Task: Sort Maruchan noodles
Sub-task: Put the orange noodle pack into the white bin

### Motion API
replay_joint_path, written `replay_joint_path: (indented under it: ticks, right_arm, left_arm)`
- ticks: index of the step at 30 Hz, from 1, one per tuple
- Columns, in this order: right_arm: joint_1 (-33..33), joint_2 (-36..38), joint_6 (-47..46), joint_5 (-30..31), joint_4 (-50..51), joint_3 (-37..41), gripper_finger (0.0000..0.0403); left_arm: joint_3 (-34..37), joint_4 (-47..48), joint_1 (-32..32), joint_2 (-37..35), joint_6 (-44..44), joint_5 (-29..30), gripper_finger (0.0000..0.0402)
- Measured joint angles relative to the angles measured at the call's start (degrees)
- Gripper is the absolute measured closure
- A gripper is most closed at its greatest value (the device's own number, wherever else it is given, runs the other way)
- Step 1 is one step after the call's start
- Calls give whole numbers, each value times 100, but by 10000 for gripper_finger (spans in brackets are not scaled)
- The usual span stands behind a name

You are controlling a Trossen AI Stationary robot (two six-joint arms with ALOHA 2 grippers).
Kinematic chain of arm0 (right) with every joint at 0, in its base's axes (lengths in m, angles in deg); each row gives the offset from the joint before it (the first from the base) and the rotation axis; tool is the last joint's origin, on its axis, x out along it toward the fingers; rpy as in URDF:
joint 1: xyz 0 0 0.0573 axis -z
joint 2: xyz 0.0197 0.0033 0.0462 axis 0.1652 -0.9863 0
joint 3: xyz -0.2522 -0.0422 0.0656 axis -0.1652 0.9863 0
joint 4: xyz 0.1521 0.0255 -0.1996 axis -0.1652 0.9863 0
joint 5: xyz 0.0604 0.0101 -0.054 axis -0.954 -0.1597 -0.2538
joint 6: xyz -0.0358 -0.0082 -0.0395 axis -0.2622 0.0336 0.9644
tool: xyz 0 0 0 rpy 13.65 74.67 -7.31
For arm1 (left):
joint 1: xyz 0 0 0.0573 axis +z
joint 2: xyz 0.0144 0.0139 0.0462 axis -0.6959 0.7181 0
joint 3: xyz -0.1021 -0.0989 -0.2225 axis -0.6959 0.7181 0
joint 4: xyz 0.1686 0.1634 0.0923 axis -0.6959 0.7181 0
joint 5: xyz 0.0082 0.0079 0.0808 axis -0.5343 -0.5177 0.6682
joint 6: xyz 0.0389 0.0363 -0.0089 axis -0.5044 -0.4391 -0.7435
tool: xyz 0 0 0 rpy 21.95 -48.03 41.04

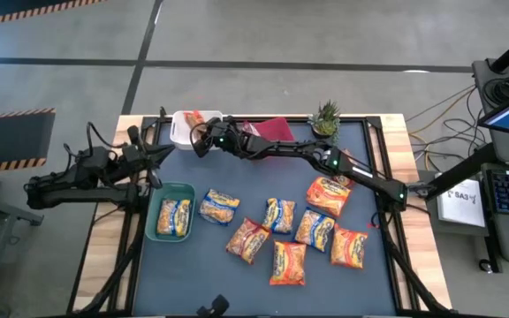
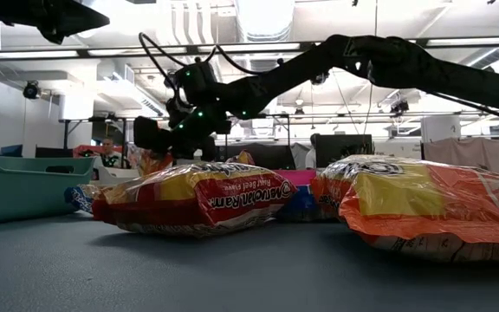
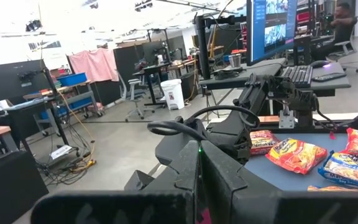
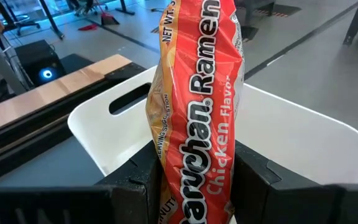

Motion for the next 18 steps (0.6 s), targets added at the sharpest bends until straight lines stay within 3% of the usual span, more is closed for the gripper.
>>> replay_joint_path:
  ticks: [18]
  right_arm:
    - [2,7,-233,-119,159,0,292]
  left_arm:
    - [0,0,0,2,2,0,402]
